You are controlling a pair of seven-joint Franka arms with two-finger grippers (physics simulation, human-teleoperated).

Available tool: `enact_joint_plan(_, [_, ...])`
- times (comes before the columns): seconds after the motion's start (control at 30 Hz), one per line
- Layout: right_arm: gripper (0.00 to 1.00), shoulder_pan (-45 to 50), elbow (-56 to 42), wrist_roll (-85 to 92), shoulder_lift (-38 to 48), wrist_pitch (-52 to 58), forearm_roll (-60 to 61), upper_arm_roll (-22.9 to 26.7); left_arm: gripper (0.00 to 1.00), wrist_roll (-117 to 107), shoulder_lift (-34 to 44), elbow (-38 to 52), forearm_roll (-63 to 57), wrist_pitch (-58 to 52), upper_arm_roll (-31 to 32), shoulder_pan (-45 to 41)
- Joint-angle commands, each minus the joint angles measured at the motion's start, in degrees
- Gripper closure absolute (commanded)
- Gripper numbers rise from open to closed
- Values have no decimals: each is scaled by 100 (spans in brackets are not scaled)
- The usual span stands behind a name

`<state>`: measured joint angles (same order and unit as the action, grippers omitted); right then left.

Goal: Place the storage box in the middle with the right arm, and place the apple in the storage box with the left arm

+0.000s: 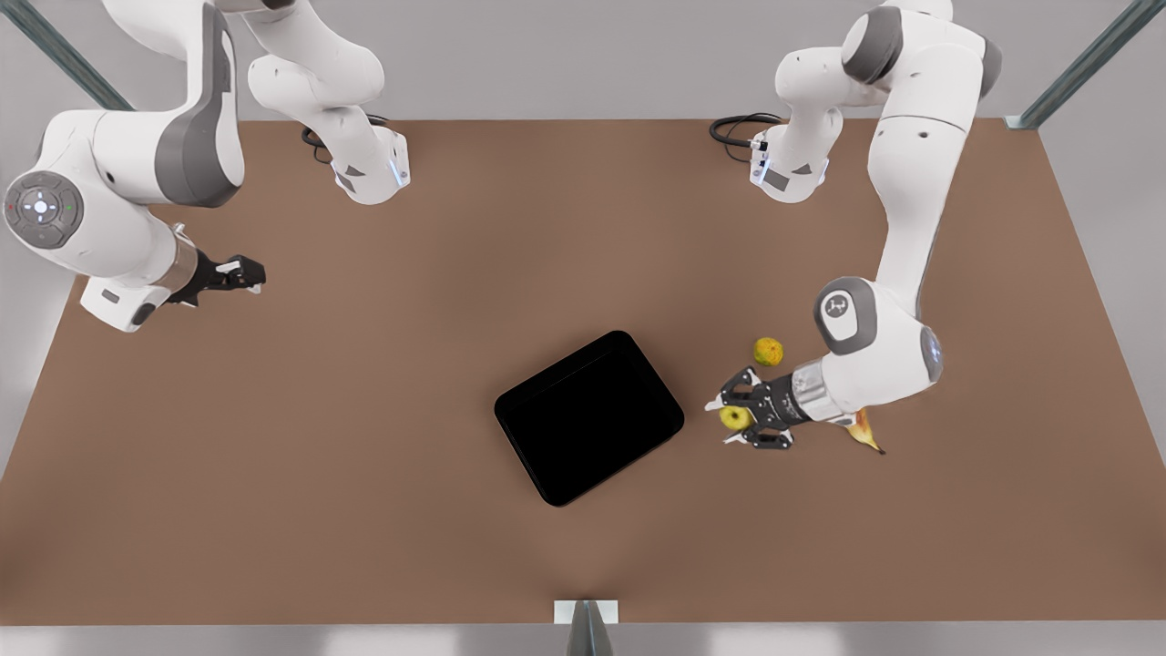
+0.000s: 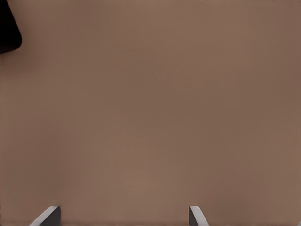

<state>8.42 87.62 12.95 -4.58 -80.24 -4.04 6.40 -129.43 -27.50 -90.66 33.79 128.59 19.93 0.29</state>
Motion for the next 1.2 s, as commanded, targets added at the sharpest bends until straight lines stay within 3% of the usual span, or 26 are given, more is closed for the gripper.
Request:
enact_joint_plan(0.0, [0,-42,1,-3,1,0,0,1,55,-161,-1,40,-601,-1,99,-11])
enact_joint_plan(0.07, [0,-42,1,-3,1,0,0,1,55,-1101,-18,198,-1032,211,406,-99])
enact_joint_plan(0.23, [0,-51,10,-12,1,9,18,1,55,-2903,-80,681,-1428,799,345,-1127])
enact_joint_plan(0.37, [0,-51,18,-29,1,26,35,1,53,-3941,-466,1384,-1428,1151,-929,-2770])
enact_joint_plan(0.43, [0,-42,18,-29,-17,26,35,1,52,-4178,-563,1560,-1427,1283,-1219,-3157])
enact_joint_plan(0.5, [0,-42,18,-29,-17,26,35,1,0,-4670,-748,1789,-1410,1415,-2124,-3975])
enact_joint_plan(0.57, [0,-42,18,-29,-17,26,35,1,0,-4890,-756,1832,-1419,1467,-2160,-4080])
enact_joint_plan(0.77, [0,-42,18,-12,-8,35,35,1,0,-4391,-503,1641,-1436,1362,-2327,-3984])
enact_joint_plan(0.93, [0,-51,18,6,9,35,35,1,0,-278,571,1112,-1147,-545,-2300,-2516])
enact_joint_plan(1.07, [0,-51,18,-3,36,44,35,10,0,3527,1309,426,-874,-975,-2327,-1365])
enact_joint_plan(1.17, [0,-51,18,6,27,53,35,19,0,7385,1766,409,-1875,-1986,-2327,-820])
